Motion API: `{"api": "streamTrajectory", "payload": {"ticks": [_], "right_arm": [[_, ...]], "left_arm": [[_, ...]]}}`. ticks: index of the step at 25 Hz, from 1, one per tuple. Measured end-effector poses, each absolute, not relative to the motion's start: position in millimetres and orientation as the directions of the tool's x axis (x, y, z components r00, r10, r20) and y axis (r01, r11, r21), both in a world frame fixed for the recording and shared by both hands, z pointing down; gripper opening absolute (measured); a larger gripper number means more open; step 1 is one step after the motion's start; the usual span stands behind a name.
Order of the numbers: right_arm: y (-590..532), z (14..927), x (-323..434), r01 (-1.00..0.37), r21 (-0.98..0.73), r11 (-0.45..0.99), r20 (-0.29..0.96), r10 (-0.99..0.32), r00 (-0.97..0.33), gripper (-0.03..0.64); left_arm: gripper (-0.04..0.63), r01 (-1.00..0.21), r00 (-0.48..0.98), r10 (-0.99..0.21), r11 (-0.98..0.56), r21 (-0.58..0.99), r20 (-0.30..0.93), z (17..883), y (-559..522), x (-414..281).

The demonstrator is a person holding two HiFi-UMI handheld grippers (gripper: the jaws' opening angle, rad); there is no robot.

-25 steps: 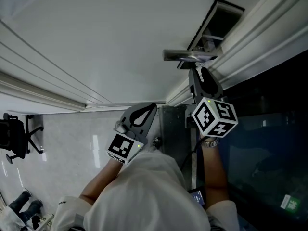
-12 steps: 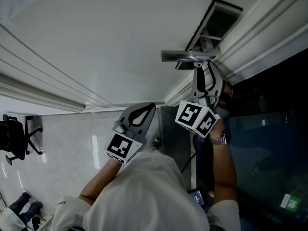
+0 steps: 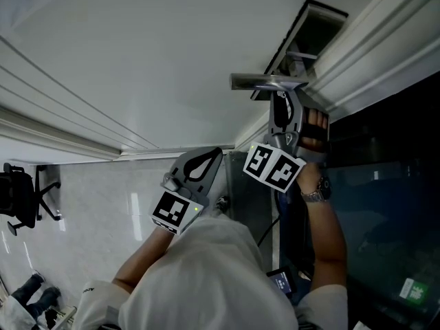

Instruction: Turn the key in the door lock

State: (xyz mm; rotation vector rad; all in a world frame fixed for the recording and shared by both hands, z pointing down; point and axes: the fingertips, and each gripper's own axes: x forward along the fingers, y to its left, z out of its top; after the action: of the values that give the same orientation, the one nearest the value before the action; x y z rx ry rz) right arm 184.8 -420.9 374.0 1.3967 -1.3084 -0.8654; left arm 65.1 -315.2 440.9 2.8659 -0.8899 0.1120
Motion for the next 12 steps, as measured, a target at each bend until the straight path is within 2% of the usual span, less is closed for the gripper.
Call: {"api": "streamTrajectory", "payload": {"ticks": [4,5,7,9,12], "right_arm": [[-421.4,371.5,186.3,-0.254,0.966,0.047,0.092,-0.981,0.168,0.082],[-421.6,371.4,187.2,-0.248,0.968,0.037,0.082,-0.982,0.172,0.035],[-421.4,371.2,187.6,-0.256,0.967,0.020,0.066,-0.983,0.173,0.017],[-421.2,370.7,187.3,-0.303,0.953,0.012,0.067,-0.983,0.173,0.017],[-421.8,368.7,187.6,-0.449,0.893,0.005,0.089,-0.982,0.167,0.017]], "left_arm": [[0.006,-0.572,0.820,-0.561,-0.813,0.108,0.113,442.5,-317.5,63.4],[0.006,-0.571,0.820,-0.561,-0.814,0.108,0.113,442.7,-317.8,63.4],[0.006,-0.569,0.822,-0.559,-0.816,0.105,0.111,442.7,-318.4,64.1],[0.006,-0.568,0.822,-0.557,-0.815,0.111,0.115,443.4,-318.4,65.4],[0.006,-0.565,0.824,-0.553,-0.817,0.116,0.119,444.1,-318.3,68.2]]}}
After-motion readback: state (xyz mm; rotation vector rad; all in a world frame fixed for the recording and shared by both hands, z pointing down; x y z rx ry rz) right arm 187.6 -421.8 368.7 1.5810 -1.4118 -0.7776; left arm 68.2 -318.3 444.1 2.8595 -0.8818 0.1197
